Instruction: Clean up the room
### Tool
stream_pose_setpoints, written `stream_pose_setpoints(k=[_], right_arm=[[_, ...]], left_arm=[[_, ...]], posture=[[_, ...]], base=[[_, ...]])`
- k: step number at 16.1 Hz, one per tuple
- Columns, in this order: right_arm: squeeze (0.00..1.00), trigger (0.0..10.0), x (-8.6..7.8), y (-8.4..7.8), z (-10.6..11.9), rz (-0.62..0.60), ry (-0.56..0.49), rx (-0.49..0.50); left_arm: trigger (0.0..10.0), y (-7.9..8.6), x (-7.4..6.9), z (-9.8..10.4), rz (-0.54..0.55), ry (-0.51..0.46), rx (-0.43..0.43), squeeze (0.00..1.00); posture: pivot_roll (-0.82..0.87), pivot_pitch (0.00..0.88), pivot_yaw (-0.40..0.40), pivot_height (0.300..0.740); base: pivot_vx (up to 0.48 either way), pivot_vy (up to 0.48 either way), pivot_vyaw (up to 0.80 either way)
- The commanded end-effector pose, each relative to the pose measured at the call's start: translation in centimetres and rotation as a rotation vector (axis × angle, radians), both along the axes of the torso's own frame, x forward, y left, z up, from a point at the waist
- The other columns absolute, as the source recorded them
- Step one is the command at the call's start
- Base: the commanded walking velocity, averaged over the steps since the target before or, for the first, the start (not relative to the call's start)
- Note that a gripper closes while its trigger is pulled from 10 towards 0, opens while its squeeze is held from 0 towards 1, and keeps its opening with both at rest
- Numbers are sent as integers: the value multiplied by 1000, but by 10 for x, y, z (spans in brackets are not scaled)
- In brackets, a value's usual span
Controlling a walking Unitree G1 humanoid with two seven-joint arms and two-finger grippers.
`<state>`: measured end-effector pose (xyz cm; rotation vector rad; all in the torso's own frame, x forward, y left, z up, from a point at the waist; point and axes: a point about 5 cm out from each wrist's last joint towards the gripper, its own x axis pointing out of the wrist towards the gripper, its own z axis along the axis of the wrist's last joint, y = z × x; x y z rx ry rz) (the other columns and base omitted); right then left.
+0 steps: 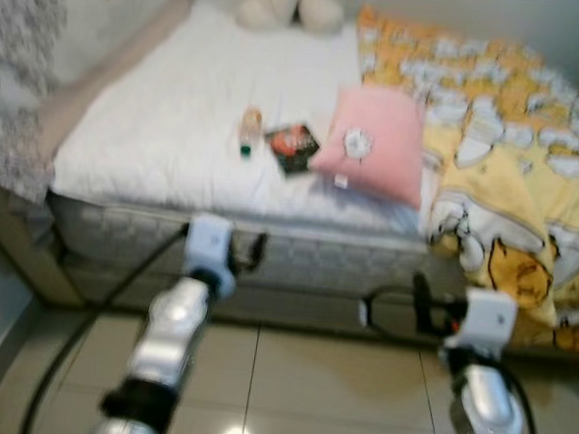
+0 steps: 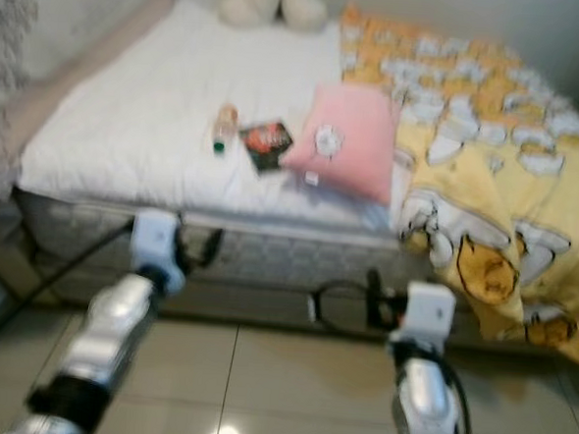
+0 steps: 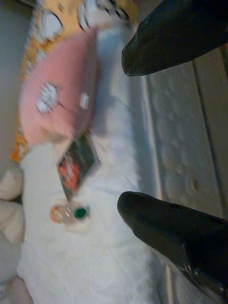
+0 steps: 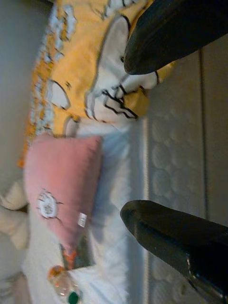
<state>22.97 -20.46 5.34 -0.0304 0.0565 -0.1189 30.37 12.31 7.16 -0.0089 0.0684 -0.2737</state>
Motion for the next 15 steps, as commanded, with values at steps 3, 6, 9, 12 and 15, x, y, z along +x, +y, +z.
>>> stream_pose_setpoints(k=[3, 6, 9, 12, 15], right_arm=[[0, 10000, 3, -2, 6, -14, -38, -6], [0, 10000, 1, -5, 4, -31, -28, -3], [0, 10000, 0, -5, 2, -33, -21, 1], [0, 10000, -1, -5, 1, -39, -14, -5], [0, 10000, -1, -5, -1, -40, -4, -6]], left_arm=[[10000, 7, 5, 6, 59, -12, -57, 0], [10000, 7, 4, 5, 70, -5, -67, 0], [10000, -3, 4, 8, 8, -31, -20, 0], [10000, -4, 5, 8, 5, -26, -23, 0], [10000, -8, 5, 8, -2, -27, -24, 0]], posture=[[33, 0, 8, 740], [30, 0, 10, 740], [26, 0, 15, 740], [22, 0, 17, 740], [20, 0, 23, 740]], base=[[169, 0, 0], [450, 0, -779], [480, 0, -775], [480, 0, -504], [480, 0, 0]])
